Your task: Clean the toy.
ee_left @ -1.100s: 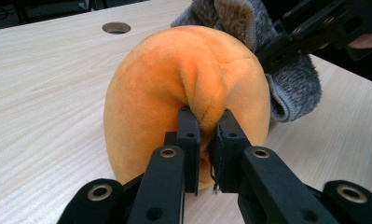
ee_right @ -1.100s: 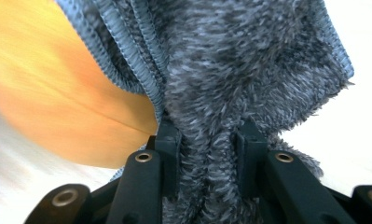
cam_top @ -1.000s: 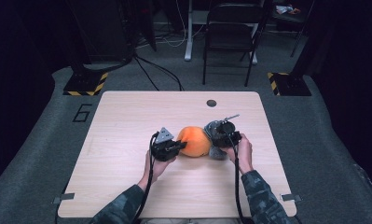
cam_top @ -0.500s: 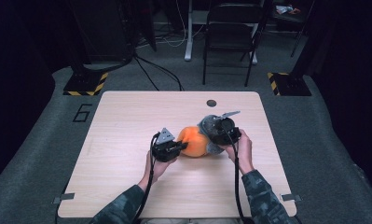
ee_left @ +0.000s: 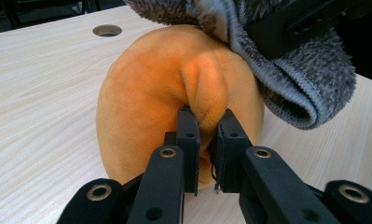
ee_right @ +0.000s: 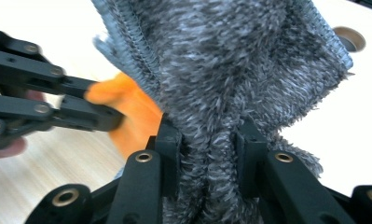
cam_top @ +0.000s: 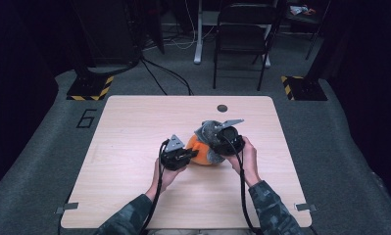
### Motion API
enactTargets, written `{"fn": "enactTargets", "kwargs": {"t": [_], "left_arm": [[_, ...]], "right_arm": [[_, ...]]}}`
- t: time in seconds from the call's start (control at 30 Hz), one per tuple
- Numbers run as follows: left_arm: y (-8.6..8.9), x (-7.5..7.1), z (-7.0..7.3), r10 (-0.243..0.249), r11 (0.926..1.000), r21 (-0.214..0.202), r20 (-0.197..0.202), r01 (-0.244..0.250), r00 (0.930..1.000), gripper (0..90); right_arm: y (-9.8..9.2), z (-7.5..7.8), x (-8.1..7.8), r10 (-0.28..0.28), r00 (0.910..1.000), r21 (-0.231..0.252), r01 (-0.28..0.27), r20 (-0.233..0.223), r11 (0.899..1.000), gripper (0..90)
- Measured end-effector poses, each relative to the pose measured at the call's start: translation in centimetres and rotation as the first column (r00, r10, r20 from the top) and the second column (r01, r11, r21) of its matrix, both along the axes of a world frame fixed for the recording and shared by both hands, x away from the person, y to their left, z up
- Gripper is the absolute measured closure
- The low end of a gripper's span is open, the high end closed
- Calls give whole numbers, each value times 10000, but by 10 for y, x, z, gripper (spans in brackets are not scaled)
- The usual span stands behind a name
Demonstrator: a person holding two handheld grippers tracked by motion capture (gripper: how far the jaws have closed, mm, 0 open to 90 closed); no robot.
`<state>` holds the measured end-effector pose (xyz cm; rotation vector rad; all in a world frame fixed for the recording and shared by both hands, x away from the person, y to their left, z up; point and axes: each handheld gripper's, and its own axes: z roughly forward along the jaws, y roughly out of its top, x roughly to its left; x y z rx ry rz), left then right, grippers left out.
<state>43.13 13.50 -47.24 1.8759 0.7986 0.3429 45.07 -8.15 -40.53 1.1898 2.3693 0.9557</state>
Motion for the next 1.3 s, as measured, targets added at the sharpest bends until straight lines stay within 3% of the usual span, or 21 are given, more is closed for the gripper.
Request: {"fn": "enactTargets", "kwargs": {"t": [0.13,0.33,0.53,0.7,0.8,0.93,1.03,1.2,1.3], "left_arm": [[2,1,-1,103,9998,-145,-129,-105,9999,822],[2,2,-2,76,9999,-140,-123,-77,9999,821],[2,2,-2,68,9999,-137,-129,-70,9999,820],[3,3,-2,119,9998,-156,-149,-122,9998,819],[3,3,-2,116,9998,-172,-154,-119,9998,819],[5,3,-2,67,9999,-158,-198,-70,9998,817],[4,3,-2,101,9998,-177,-154,-104,9998,816],[6,4,-2,64,9999,-110,-145,-66,9999,812],[6,4,-2,187,9996,-191,-140,-190,9997,807]], "right_arm": [[-10,-8,7,-452,9985,-364,441,-293,9984,680],[-25,-26,20,-929,9899,-411,889,-1067,9952,679],[-37,-43,30,-1387,9762,-738,1279,-1669,9890,674],[-41,-70,38,-1770,9583,-1256,1517,-2242,9804,676],[-38,-79,38,-1735,9565,-1500,1408,-2344,9786,677],[-41,-67,38,-1842,9606,-1557,1533,-2081,9758,677],[-46,-47,34,-1893,9666,-1239,1694,-1725,9777,677],[-35,-14,20,-1301,9871,-665,1243,-928,9900,679],[-22,-7,12,-796,9941,-885,730,-733,9934,680]]}}
